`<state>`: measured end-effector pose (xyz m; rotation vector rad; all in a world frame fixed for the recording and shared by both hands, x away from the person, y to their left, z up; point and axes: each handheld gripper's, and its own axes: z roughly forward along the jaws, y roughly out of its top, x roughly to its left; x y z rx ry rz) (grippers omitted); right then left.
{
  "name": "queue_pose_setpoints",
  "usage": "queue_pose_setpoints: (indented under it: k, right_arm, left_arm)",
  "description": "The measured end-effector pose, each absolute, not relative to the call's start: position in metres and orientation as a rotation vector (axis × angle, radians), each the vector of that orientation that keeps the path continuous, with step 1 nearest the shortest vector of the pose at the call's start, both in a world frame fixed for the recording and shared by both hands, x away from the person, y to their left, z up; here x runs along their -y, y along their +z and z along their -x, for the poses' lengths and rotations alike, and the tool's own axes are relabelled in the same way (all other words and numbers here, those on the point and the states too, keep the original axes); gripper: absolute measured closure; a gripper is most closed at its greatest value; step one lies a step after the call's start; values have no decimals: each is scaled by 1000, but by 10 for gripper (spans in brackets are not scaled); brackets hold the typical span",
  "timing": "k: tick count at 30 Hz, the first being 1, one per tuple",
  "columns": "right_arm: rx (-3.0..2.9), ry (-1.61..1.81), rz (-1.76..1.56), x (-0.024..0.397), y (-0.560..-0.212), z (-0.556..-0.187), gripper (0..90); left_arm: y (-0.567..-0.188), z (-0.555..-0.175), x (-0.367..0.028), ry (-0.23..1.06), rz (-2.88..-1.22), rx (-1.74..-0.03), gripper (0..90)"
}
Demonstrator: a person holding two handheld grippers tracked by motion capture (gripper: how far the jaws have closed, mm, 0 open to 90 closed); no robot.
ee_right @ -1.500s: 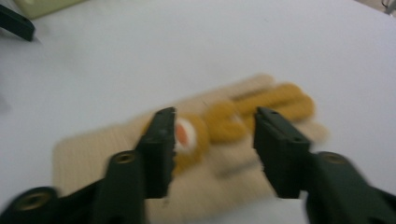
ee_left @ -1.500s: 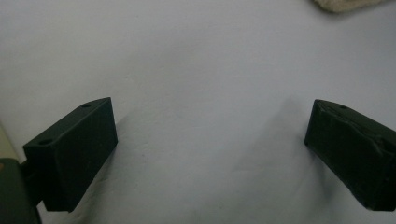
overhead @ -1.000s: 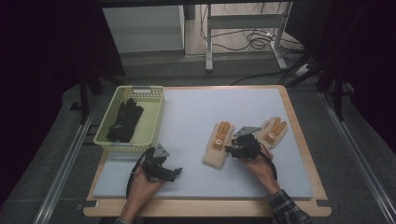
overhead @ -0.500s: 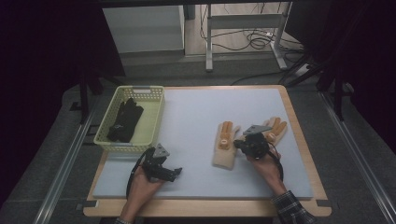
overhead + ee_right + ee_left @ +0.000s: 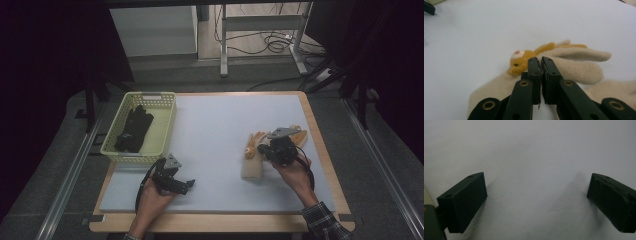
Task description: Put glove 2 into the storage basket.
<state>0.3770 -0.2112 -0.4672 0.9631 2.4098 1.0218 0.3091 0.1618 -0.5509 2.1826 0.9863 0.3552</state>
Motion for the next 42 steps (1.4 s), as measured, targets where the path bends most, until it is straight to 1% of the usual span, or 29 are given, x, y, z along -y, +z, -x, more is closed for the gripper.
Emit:
queue_pose_setpoints:
  k: [9, 11, 12, 14, 17, 22, 29, 32, 38, 42]
  right_arm:
    - [-2479, 1010, -861, 161, -459, -384, 827]
    - [-2494, 1029, -844, 149, -460, -386, 784]
    - [-2509, 1052, -831, 139, -462, -387, 729]
    - [-2527, 1071, -813, 127, -464, -389, 665]
    - [-2534, 1068, -784, 118, -465, -389, 650]
    - [-2532, 1039, -799, 127, -470, -389, 663]
    - [-2502, 1061, -882, 165, -489, -380, 754]
    - [-2504, 1067, -911, 176, -503, -374, 762]
    - [-2531, 1083, -920, 178, -529, -362, 763]
    - [-2546, 1129, -902, 172, -530, -354, 761]
  left_arm:
    - [-551, -309, -162, 355, -2181, -987, 29]
    - [-551, -309, -162, 355, -2182, -986, 29]
    - [-551, -309, -162, 355, -2182, -987, 29]
    - [-551, -309, -162, 356, -2182, -986, 29]
    - [-551, -309, -162, 356, -2183, -986, 29]
    - [-551, -309, -162, 355, -2182, -988, 29]
    - [-551, -309, -162, 354, -2180, -990, 30]
    - [-551, -309, -162, 354, -2180, -990, 30]
    - [-551, -309, -162, 355, -2179, -989, 29]
    - [-551, -309, -162, 355, -2180, -989, 30]
